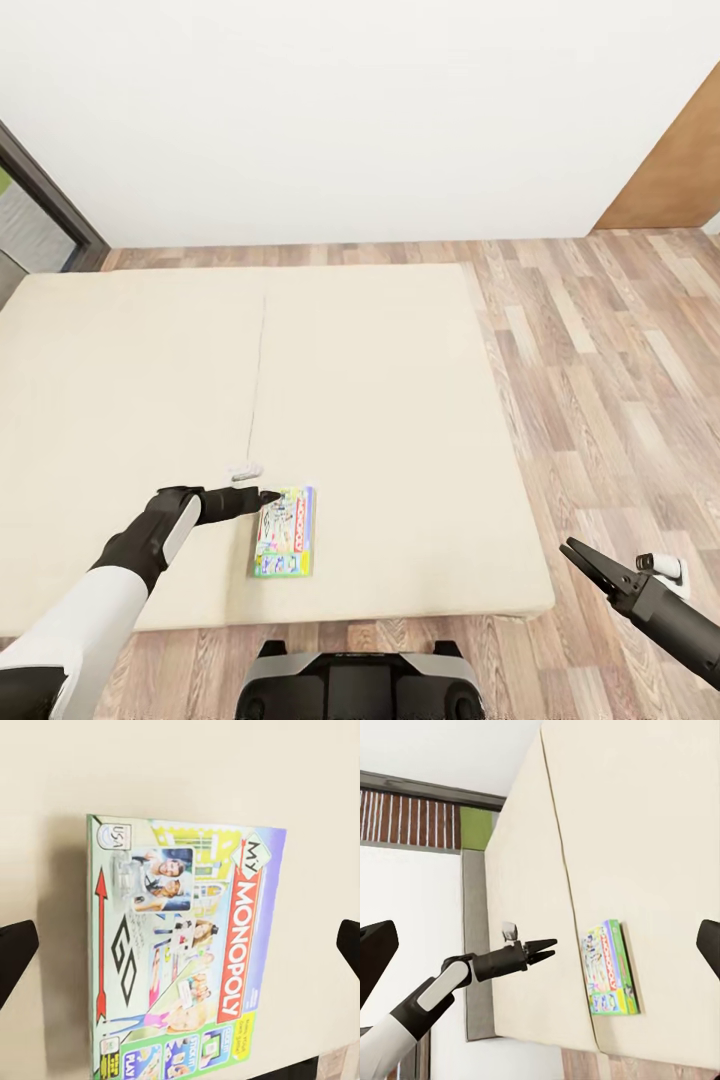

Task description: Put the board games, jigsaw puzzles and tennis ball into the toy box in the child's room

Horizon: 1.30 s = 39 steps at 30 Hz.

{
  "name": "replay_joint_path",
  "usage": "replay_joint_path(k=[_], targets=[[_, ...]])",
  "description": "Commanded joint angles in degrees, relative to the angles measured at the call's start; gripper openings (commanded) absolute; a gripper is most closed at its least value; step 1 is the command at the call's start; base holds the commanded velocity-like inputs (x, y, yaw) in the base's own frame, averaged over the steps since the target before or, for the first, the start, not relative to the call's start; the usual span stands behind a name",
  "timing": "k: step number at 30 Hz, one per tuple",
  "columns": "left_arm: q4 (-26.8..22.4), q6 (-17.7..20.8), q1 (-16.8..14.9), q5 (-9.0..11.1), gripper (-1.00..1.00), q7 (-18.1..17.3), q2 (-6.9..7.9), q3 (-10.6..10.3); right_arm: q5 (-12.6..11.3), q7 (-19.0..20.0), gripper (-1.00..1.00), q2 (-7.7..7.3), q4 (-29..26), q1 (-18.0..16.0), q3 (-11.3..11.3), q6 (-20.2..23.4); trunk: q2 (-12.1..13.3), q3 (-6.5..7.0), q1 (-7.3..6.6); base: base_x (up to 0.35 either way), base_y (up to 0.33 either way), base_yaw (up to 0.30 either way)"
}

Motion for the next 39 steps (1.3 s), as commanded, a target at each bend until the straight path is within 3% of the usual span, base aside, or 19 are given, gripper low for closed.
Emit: replay_joint_path(k=[1,20,39], targets=[[-0.06,0.44,-0.04,0.46,1.00,0.15,0.03,-0.07,-0.10,0.08,1.00,-0.01,-0.01,-0.02,-0.03,0.28,-0.09,-0.16,0.03,0.000,0.000,0.000],[-0.06,0.45,-0.14,0.39,1.00,1.15,-0.21,-0.10,-0.11,0.10,1.00,-0.01,-0.01,-0.02,-0.03,0.28,-0.09,-1.94,0.03,0.000,0.000,0.000],[-0.07,0.77,-1.81,0.35,1.00,3.68,-1.80,-0.21,-0.11,0.10,1.00,-0.01,-0.04,-0.02,-0.03,0.35,-0.09,-3.71,0.03,0.000,0.000,0.000]])
